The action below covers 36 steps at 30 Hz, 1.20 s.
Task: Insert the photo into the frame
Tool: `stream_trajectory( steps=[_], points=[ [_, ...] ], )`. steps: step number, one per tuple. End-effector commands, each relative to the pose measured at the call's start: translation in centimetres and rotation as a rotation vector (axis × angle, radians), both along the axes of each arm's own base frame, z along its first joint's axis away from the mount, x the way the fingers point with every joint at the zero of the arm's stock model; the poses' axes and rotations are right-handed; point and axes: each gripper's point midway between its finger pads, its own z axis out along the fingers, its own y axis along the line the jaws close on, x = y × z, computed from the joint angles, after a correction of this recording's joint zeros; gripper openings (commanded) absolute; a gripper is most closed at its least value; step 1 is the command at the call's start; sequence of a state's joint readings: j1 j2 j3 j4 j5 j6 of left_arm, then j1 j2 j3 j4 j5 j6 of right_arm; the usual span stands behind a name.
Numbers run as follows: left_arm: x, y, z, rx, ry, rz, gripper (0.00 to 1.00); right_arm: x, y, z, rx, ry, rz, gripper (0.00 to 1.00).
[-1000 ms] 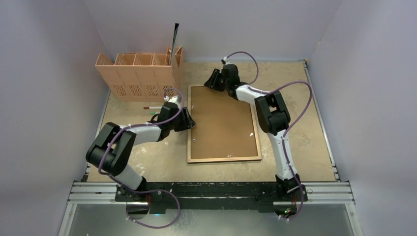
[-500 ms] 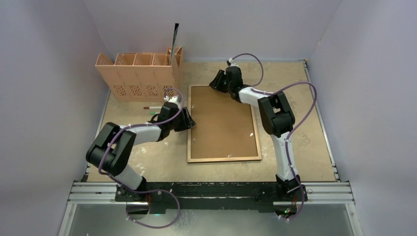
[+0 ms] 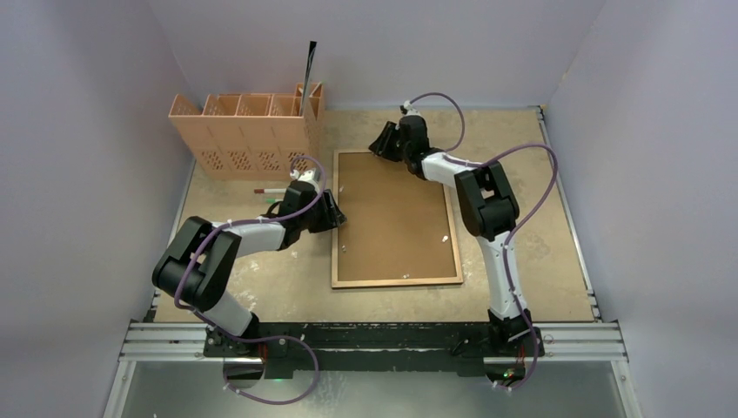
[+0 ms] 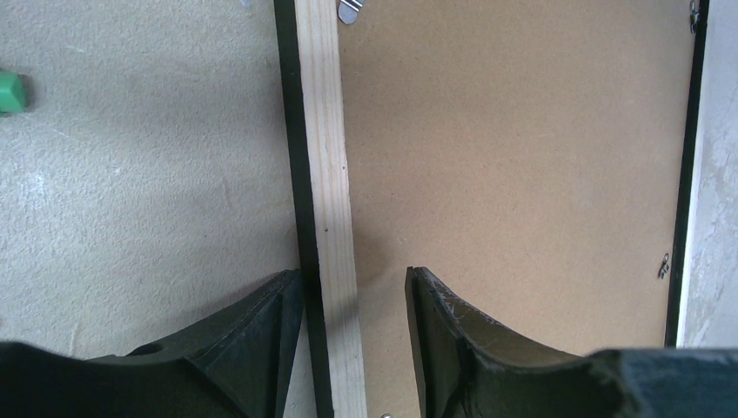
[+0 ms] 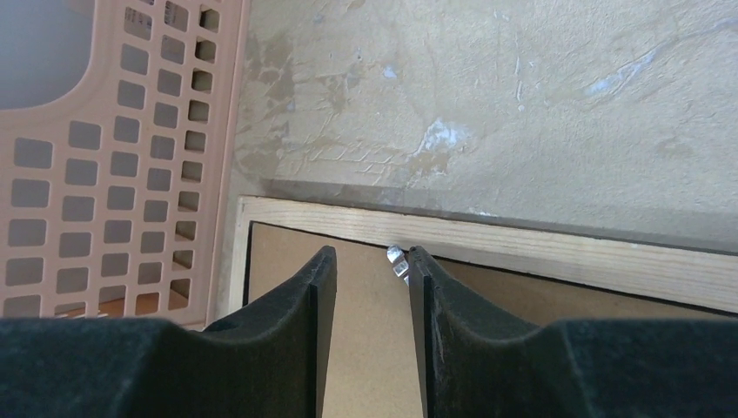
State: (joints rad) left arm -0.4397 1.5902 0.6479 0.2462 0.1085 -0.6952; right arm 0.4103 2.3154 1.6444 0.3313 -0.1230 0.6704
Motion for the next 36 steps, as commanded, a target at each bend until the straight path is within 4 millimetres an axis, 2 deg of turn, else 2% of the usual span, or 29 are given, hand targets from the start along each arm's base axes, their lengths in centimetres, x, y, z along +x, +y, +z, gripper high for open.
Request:
stream_trajectory(
  steps=[1, 8, 20, 25, 31, 36],
  points=[
    [-0.7, 0.4, -1.5, 0.038, 0.054, -0.007, 0.5, 0.5, 1.0, 1.0, 0.029, -0.014, 0.035, 0.38],
    [-0.7, 0.4, -1.6, 0.039, 0.056, -0.007, 0.5, 0.6, 1.0, 0.3, 0.02, 0.016, 0.034, 0.38],
    [-0.6, 0.4, -1.4, 0.042, 0.051, -0.009, 0.5, 0.3, 2.3, -0.8, -0.008, 0.09, 0.154, 0.38],
    [-0.5, 0.3, -1.4, 0.039, 0.05, -0.009, 0.5, 0.3, 1.9, -0.2, -0.022, 0.089, 0.157, 0.38],
    [-0.5, 0.5, -1.4, 0.045, 0.052, -0.005, 0.5, 1.9, 0.6, 1.4, -0.095, -0.002, 0.125, 0.4],
    [-0.5, 0.6, -1.4, 0.051, 0.049, 0.002, 0.49, 2.4, -1.1, 0.9, -0.181, -0.017, 0.111, 0.39]
  ],
)
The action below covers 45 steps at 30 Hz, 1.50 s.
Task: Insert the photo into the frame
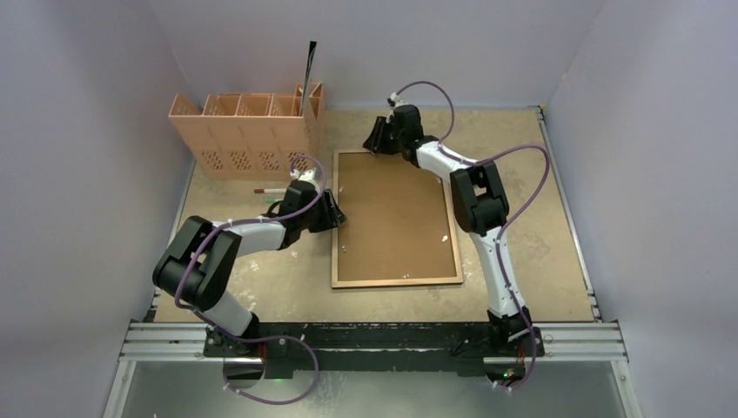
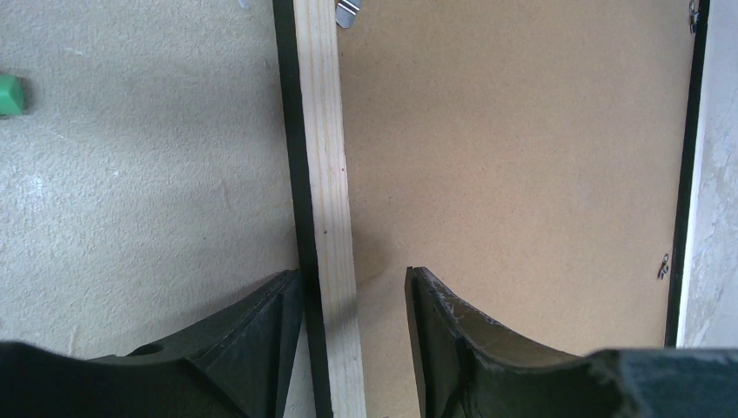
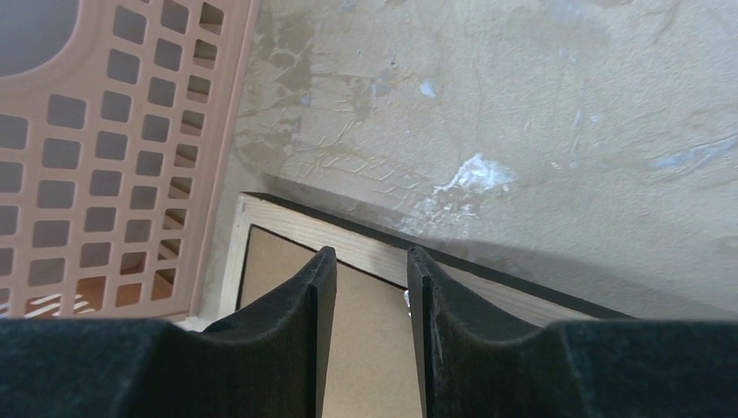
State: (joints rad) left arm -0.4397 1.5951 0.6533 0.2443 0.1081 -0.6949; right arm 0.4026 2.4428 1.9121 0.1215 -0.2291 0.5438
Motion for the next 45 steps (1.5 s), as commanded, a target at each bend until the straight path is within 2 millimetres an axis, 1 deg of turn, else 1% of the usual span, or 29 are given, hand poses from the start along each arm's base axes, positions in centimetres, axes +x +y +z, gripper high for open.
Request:
stream_trajectory(
  steps=[1, 6, 7, 9, 12, 14, 16, 19, 24, 29, 38, 43, 45],
  points=[
    [-0.6, 0.7, -1.4, 0.05, 0.047, 0.002, 0.49, 0.9, -3.0, 1.1, -0.125, -0.044, -0.034, 0.38],
    [-0.4, 0.5, -1.3, 0.044, 0.044, 0.0, 0.49, 0.0, -3.0, 0.9, -0.146, -0.057, 0.016, 0.36],
    [-0.3, 0.4, -1.2, 0.043, 0.043, 0.0, 0.49, -0.2, -2.9, 0.9, -0.144, -0.058, 0.03, 0.35],
    [-0.3, 0.4, -1.2, 0.042, 0.041, 0.0, 0.49, -0.8, -2.4, 0.6, -0.136, -0.054, 0.075, 0.29],
    [-0.2, 0.4, -1.2, 0.041, 0.04, -0.001, 0.48, -1.5, -1.9, 0.1, -0.124, -0.048, 0.131, 0.24],
    [-0.2, 0.4, -1.2, 0.041, 0.041, -0.002, 0.48, -1.8, -1.8, -0.1, -0.12, -0.044, 0.147, 0.23],
    [-0.2, 0.3, -1.3, 0.039, 0.043, -0.002, 0.48, -2.0, -1.5, 0.1, -0.115, -0.049, 0.172, 0.2],
    [-0.2, 0.3, -1.3, 0.037, 0.043, -0.002, 0.48, -2.3, -1.2, 0.2, -0.108, -0.049, 0.206, 0.19],
    [-0.2, 0.2, -1.3, 0.036, 0.043, -0.004, 0.48, -3.0, -0.9, 0.2, -0.105, -0.039, 0.248, 0.19],
    [-0.1, 0.2, -1.3, 0.034, 0.042, -0.004, 0.48, -2.9, -1.1, 0.4, -0.12, -0.046, 0.238, 0.23],
    [-0.1, 0.1, -1.2, 0.031, 0.041, -0.005, 0.48, -4.2, -0.6, -1.0, -0.106, 0.002, 0.317, 0.24],
    [-0.1, 0.1, -1.2, 0.03, 0.041, -0.007, 0.48, -4.6, -0.1, -1.3, -0.096, -0.003, 0.364, 0.26],
    [-0.1, 0.1, -1.2, 0.031, 0.041, -0.007, 0.48, -4.4, 0.0, -1.6, -0.1, -0.003, 0.377, 0.27]
  ],
)
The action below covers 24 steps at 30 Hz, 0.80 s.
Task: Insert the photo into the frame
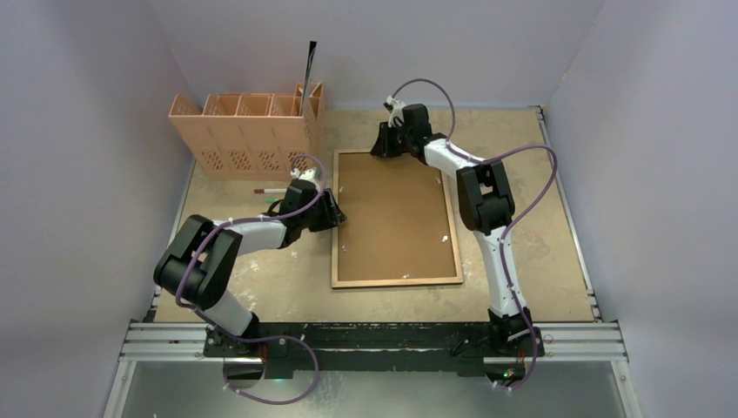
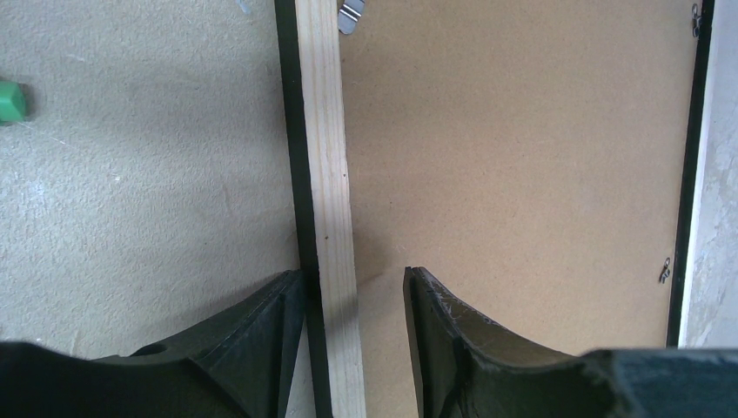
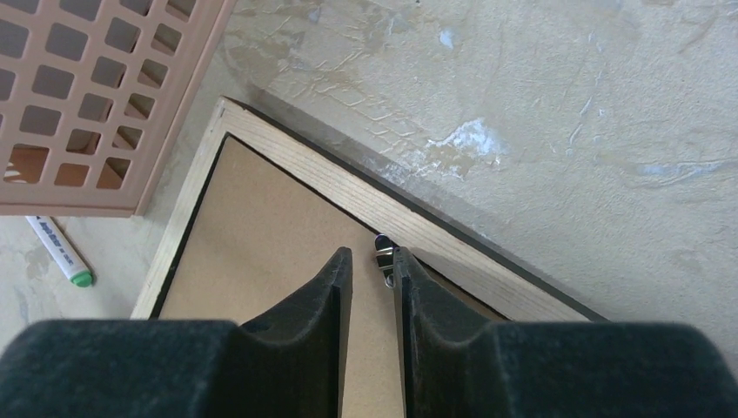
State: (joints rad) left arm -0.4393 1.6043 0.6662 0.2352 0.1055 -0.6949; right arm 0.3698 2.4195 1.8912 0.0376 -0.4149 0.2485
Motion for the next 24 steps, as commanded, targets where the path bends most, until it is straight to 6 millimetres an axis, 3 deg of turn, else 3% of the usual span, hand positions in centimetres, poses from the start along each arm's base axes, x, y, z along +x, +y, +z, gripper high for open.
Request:
stream_trajectory(
  steps=[1, 5, 16, 24],
  points=[
    [-0.3, 0.2, -1.2, 0.027, 0.037, -0.009, 0.48, -2.0, 1.3, -1.0, -0.002, 0.069, 0.109, 0.27],
    [-0.4, 0.2, -1.1, 0.029, 0.036, -0.012, 0.48, -2.2, 1.8, -1.5, 0.005, 0.063, 0.167, 0.27],
    [-0.3, 0.1, -1.1, 0.029, 0.035, -0.015, 0.48, -5.1, 2.8, -1.2, 0.045, 0.054, 0.39, 0.29],
    [-0.3, 0.0, -1.3, 0.03, 0.041, -0.021, 0.48, -5.4, 2.9, -1.7, 0.039, 0.033, 0.441, 0.32]
  ],
)
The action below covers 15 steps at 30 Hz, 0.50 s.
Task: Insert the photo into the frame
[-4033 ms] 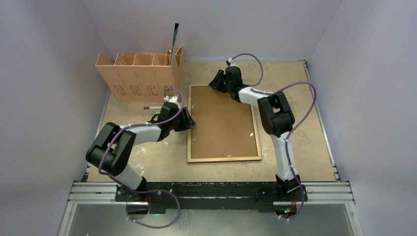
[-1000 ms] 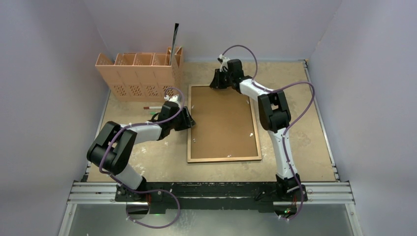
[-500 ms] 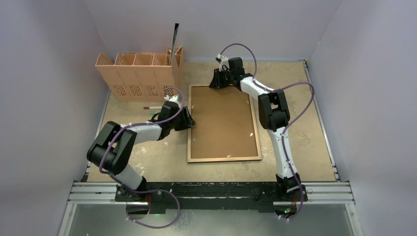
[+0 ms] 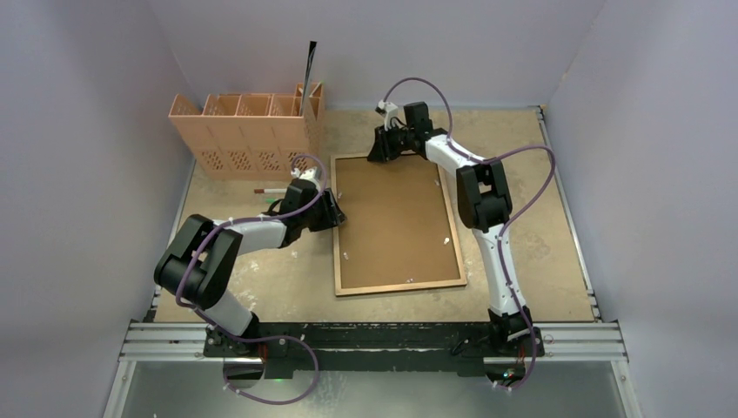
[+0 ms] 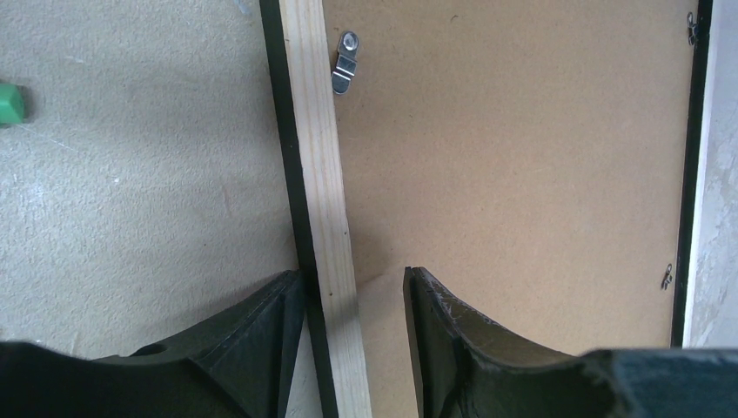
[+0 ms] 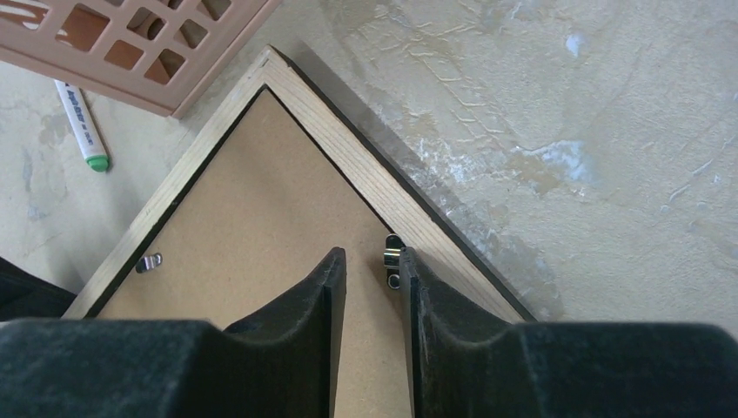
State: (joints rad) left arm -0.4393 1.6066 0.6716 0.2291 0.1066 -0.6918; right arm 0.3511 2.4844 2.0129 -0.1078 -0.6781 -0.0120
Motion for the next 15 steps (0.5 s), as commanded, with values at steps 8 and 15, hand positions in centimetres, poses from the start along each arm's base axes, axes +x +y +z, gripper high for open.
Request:
stream_trajectory(
  steps=[8, 15],
  points=[
    [-0.2, -0.2, -1.9, 0.028, 0.051, -0.028, 0.48, -3.4, 2.2, -2.3, 0.031, 0.089, 0.15, 0.37],
    [-0.1, -0.4, -2.1, 0.027, 0.054, -0.038, 0.48, -4.5, 2.7, -2.7, 0.061, 0.105, 0.227, 0.42]
  ],
)
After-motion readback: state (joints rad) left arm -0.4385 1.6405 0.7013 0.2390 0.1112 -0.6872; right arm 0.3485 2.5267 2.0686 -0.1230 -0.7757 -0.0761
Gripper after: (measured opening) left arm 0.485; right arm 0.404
